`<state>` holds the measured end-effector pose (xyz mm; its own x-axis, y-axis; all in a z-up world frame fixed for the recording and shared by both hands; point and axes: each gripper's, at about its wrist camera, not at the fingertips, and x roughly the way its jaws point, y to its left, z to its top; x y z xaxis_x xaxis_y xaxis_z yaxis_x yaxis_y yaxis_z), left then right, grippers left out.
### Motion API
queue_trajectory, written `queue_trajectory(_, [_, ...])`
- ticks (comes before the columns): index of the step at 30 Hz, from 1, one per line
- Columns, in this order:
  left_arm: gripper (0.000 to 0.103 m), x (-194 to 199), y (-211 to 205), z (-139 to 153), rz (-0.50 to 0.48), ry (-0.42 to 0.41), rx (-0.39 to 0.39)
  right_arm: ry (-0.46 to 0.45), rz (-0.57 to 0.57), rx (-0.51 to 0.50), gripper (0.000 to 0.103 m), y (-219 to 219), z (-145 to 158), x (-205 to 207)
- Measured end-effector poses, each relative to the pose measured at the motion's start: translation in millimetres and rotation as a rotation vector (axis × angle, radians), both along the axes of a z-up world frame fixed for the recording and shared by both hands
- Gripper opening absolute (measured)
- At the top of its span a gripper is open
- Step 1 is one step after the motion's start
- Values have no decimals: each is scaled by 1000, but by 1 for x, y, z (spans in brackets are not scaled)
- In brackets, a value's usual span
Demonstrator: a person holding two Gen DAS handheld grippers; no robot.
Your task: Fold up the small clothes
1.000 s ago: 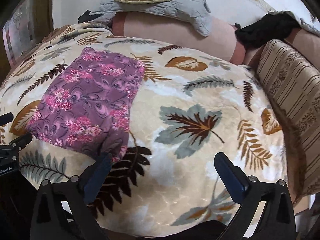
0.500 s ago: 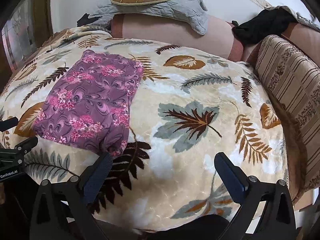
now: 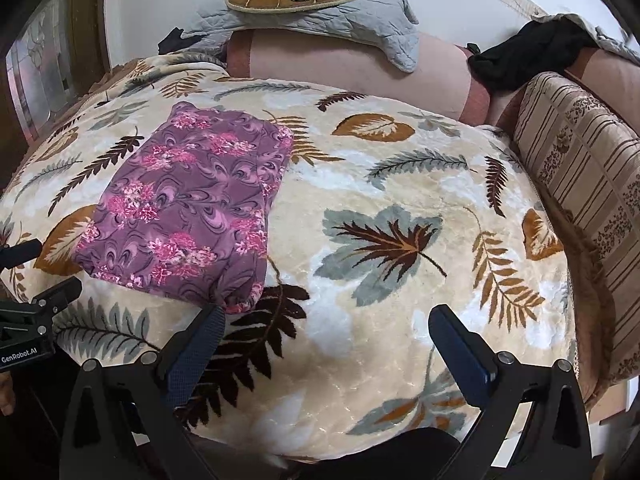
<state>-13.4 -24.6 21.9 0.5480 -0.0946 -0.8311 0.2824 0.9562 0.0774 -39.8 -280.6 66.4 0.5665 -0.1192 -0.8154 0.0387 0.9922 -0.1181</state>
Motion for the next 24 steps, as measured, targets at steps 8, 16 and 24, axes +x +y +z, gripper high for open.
queue_trajectory(8, [86, -4, -4, 0, -18, 4, -14, -2, 2, 1, 102, -1, 1, 0])
queue_trajectory(16, [86, -7, -6, 1, -25, 0, -9, -4, -4, -1, 102, -2, 3, -2])
queue_trajectory(24, [86, -11, -8, 2, -27, 0, -12, -7, -8, 0, 102, -3, 4, -4])
